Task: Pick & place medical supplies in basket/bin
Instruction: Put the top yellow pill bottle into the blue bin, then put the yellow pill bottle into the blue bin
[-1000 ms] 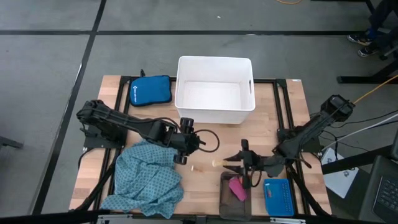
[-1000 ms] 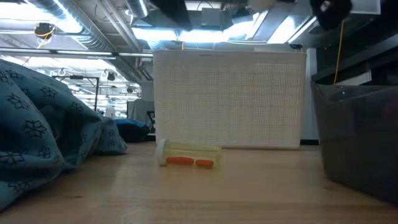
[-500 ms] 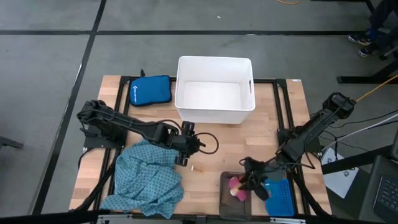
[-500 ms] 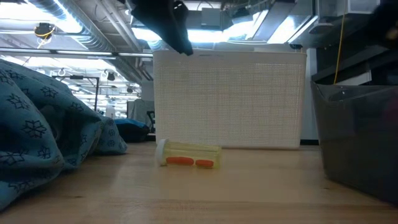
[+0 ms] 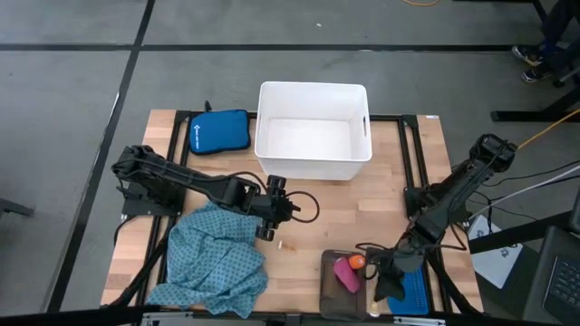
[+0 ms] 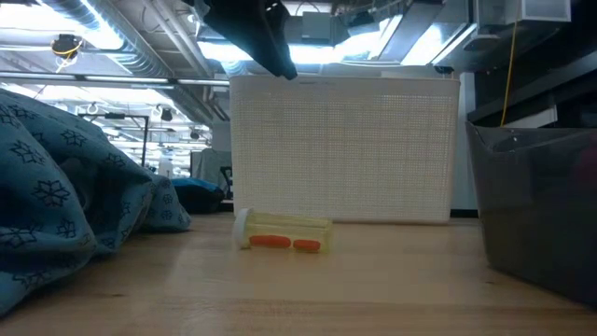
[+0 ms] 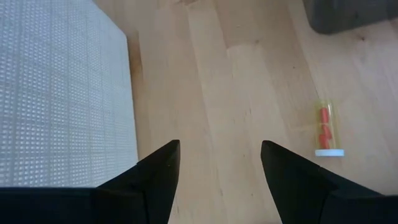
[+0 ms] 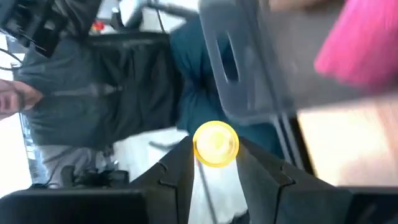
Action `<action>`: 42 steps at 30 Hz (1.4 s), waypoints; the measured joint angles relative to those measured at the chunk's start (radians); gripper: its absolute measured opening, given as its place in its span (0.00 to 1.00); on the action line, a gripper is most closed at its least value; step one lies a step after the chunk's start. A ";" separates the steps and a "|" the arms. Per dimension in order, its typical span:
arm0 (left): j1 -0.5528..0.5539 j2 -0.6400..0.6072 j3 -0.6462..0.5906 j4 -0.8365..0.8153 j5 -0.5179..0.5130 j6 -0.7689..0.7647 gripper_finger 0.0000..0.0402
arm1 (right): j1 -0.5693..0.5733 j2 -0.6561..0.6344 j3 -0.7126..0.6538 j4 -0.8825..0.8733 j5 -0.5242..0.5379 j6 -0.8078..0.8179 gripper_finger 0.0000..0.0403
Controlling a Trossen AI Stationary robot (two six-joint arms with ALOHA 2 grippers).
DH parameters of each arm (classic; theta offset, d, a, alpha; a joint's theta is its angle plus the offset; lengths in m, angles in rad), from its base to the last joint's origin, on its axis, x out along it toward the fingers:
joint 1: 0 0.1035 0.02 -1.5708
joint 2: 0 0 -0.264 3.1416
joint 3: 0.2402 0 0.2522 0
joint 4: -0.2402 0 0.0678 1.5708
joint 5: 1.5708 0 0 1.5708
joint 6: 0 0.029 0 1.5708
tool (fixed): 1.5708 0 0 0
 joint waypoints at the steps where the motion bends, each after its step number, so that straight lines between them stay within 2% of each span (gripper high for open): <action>1: 0.000 0.000 0.000 0.000 0.000 0.001 0.55 | 0.008 0.000 0.000 -0.014 -0.015 0.032 0.28; 9: -0.001 0.000 0.000 0.000 0.000 0.001 0.55 | 0.085 0.000 0.000 -0.215 -0.143 0.243 0.28; 20: -0.001 0.000 0.000 0.000 0.000 0.004 0.55 | 0.145 0.001 0.000 -0.442 -0.116 0.290 0.28; 28: 0.000 0.000 0.000 0.001 0.016 0.003 0.54 | 0.145 0.001 0.000 -0.471 -0.103 0.313 0.29; 37: 0.000 0.000 0.000 0.000 0.018 0.001 0.54 | 0.145 0.001 0.000 -0.476 -0.111 0.369 0.51; 42: 0.000 0.000 0.001 0.000 0.019 0.001 0.55 | 0.145 0.001 0.000 -0.470 -0.192 0.394 0.59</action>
